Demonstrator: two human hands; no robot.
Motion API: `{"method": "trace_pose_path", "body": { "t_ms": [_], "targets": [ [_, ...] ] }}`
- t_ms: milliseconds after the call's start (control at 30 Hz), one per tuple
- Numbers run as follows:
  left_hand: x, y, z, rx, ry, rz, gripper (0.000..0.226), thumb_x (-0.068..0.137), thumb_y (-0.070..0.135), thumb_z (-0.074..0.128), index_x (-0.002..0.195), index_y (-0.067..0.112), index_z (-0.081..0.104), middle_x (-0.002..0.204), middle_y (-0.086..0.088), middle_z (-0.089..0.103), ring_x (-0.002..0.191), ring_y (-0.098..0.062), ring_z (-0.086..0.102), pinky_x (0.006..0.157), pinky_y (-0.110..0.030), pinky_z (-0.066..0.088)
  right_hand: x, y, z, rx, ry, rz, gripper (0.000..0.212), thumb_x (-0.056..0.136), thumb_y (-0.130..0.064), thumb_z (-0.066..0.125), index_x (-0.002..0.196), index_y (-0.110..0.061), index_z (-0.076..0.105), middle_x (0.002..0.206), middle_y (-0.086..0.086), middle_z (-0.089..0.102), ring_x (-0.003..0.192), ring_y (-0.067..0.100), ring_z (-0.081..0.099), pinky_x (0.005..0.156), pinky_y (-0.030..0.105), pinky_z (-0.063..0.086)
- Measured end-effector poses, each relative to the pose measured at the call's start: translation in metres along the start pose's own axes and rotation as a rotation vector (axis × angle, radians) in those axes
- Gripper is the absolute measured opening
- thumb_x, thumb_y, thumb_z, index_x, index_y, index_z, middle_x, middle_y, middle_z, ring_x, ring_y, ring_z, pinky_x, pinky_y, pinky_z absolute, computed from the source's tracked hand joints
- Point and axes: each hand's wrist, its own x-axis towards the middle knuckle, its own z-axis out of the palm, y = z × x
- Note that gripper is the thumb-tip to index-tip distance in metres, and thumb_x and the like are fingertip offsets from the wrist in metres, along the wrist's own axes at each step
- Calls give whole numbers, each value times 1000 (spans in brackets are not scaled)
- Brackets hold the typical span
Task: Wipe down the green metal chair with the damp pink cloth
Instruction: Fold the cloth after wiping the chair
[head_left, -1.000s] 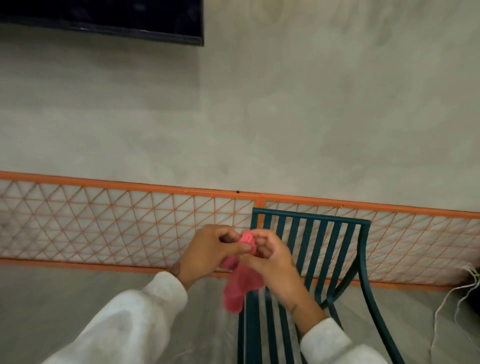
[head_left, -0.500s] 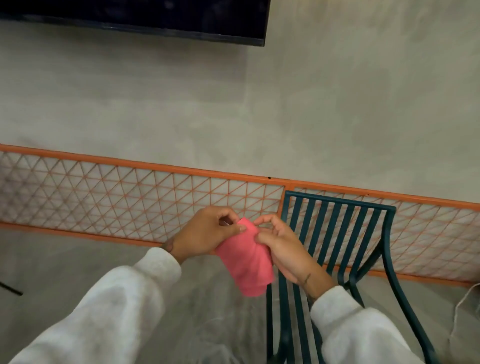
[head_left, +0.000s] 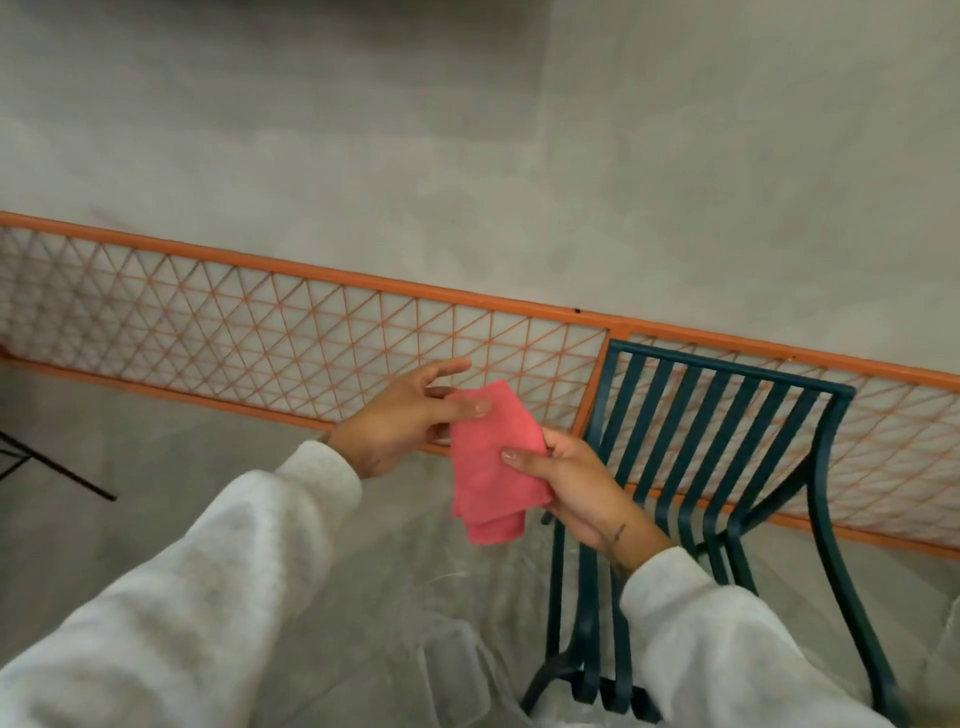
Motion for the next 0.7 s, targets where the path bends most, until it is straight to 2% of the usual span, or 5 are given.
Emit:
{"method": "trace_pose_path", "body": {
  "t_ms": [100, 267, 433, 567, 700],
  "targets": [
    [2, -29, 7, -84, -75, -89, 63, 71, 16, 80, 129, 13, 57, 119, -8, 69, 110, -24, 67, 91, -38, 53, 8, 9, -14, 81, 1, 48, 42, 86, -6, 67, 127, -10, 59, 120, 14, 67, 114, 31, 62, 99, 49, 48],
    [12, -70, 26, -180, 64, -137, 56, 81, 6, 72, 131, 20, 54, 124, -12, 64, 110, -30, 65, 89, -47, 55, 21, 30, -37, 98, -20, 125, 45, 87, -5, 66, 131, -11, 56, 124, 14, 65, 115, 32, 61, 98, 52, 48],
    [27, -115, 34, -196, 243, -156, 59, 84, 5, 71, 134, 27, 49, 112, -5, 68, 95, -20, 68, 72, -38, 57, 41, 74, -56, 139, -81, 252, 53, 83, -3, 70, 131, -20, 54, 123, 12, 66, 112, 33, 63, 90, 55, 52],
    [22, -173, 37, -305, 252, -331, 49, 85, 6, 70, 129, 22, 56, 105, -4, 73, 94, -20, 68, 85, -38, 54, 49, 126, -64, 147, -48, 374, 59, 82, -1, 71, 134, -19, 50, 125, 11, 64, 114, 34, 62, 93, 58, 50],
    [17, -242, 23, -287, 196, -555, 69, 80, 3, 73, 135, 31, 42, 115, -8, 68, 100, -24, 67, 88, -45, 53, 61, 184, -67, 152, 37, 513, 56, 84, 4, 66, 133, -17, 50, 124, 11, 64, 112, 34, 62, 92, 56, 51]
  ]
}}
